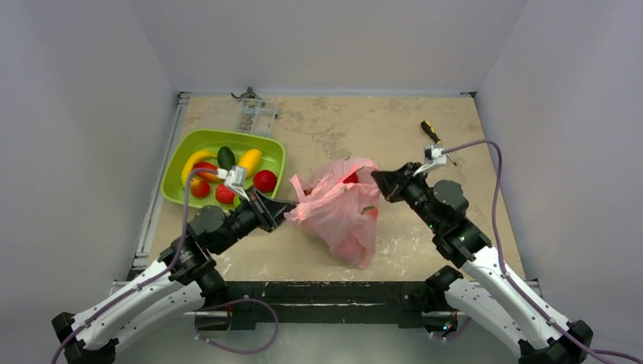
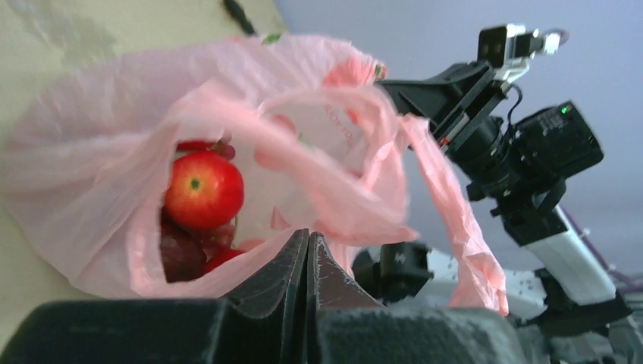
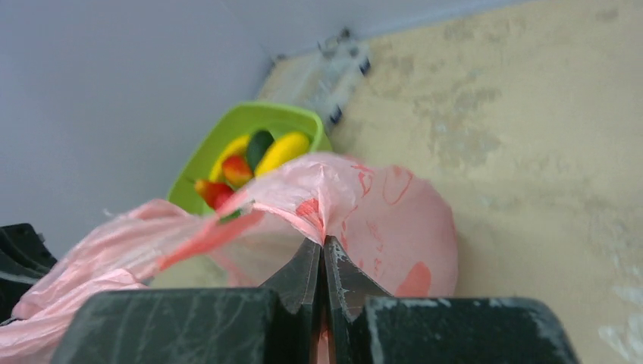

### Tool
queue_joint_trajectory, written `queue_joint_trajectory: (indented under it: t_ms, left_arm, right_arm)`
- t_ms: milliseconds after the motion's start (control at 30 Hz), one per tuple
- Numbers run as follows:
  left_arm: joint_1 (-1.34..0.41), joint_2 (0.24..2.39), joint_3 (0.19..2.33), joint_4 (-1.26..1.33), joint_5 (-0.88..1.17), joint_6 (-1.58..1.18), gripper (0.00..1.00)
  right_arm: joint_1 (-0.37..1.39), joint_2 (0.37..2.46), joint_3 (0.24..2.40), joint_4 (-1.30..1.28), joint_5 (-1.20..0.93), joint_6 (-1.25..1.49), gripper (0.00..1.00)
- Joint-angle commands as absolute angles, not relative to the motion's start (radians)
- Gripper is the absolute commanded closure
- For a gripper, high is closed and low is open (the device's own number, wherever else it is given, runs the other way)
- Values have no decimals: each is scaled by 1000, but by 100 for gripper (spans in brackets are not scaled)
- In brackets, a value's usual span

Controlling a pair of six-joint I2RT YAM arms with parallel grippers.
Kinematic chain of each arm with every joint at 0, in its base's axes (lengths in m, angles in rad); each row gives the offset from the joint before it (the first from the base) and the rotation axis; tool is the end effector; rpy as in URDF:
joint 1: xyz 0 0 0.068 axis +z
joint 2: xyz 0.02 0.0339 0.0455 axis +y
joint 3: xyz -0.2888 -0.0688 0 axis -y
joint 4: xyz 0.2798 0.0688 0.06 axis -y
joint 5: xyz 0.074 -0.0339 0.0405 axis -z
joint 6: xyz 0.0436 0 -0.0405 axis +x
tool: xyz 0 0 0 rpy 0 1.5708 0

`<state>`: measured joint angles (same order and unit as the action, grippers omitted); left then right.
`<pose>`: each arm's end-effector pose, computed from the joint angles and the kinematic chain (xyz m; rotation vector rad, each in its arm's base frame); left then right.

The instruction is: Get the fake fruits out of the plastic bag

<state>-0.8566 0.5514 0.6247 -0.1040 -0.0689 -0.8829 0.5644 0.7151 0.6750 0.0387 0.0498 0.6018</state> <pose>0.1111 -0.1235 0.3415 -0.0820 1.7590 -1.2651 0.1714 0.1059 0.3514 0.0715 1.6393 0.8678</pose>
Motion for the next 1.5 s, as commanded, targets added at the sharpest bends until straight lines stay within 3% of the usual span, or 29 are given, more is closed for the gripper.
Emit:
queue_joint_trajectory:
  t_ms: [0,100,333,367,433,500,533,567,633,800,1100,1300,1367,1433,1467]
  left_arm:
    - [-900,475,328,82,124,-1035,100]
    - [-1024,396,320,-46,104,-1010,100]
    - [-1107,470,500,-323,209,-902,99]
    - [-1107,493,535,-386,206,-876,90]
    - [-1108,521,609,-520,152,-832,60]
    - [-1108,532,691,-624,60,-777,29]
    - [-1108,545,743,-685,-3,-736,14]
    - [-1108,564,807,-747,-69,-704,5]
    - [-1106,628,945,-872,-198,-645,0]
    - [-1100,812,1210,-983,-401,-502,0]
    - [-976,1155,1348,-669,-93,-327,0]
    - [-975,1326,1361,-622,42,-255,0]
    - [-972,1372,1361,-641,-10,-245,0]
    - [-945,1429,1385,-683,-97,-247,16]
    - [-925,1462,1398,-702,-126,-243,26]
  right_arm:
    - [562,622,499,-42,-87,614,100]
    - [563,539,486,-180,-97,627,96]
    - [563,639,726,-511,-88,586,32]
    - [563,686,776,-555,-84,581,26]
    - [563,776,860,-707,-61,593,15]
    - [564,779,904,-763,-40,648,12]
    - [563,770,914,-767,-51,675,4]
    - [565,760,917,-760,-67,702,2]
    - [566,766,921,-767,-70,743,1]
    - [571,816,911,-770,-71,816,1]
    - [825,820,809,-675,16,983,1]
    - [934,791,725,-633,116,1066,1]
    - [937,787,702,-608,131,1063,8]
    - [938,790,669,-557,129,1052,17]
    - [939,792,649,-526,126,1043,27]
